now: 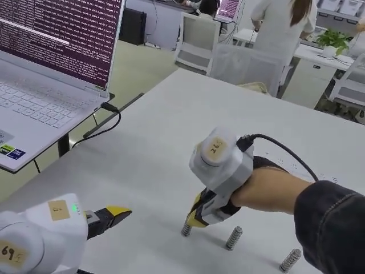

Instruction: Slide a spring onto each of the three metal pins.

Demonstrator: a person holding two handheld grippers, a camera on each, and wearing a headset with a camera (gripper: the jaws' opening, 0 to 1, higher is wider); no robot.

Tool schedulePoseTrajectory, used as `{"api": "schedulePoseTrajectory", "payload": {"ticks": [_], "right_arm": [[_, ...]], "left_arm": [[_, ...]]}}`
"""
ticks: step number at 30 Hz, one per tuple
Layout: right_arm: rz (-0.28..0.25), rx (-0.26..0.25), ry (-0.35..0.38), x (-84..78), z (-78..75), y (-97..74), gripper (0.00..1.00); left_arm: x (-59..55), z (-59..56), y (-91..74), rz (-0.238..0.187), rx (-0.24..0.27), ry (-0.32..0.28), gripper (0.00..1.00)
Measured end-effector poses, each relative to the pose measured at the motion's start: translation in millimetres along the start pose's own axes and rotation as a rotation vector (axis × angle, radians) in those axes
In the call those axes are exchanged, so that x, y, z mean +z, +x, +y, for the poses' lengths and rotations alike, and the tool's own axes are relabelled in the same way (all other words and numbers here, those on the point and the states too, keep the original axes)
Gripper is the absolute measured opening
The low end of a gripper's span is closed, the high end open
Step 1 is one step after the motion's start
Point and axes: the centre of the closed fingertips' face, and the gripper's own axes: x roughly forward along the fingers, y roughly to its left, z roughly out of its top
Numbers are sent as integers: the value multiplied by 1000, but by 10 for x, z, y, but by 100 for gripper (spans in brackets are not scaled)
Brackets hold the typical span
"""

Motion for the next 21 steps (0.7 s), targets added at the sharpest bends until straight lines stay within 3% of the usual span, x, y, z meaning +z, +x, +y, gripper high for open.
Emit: {"api": "schedulePoseTrajectory", "payload": {"ticks": [13, 21], "right_arm": [[-9, -3, -14, 6, 2, 17, 9], [-21, -7, -8, 4, -2, 12, 15]], "left_arm": [[-3, 1, -1, 0, 2, 0, 81], [-3, 2, 2, 1, 2, 1, 81]]}}
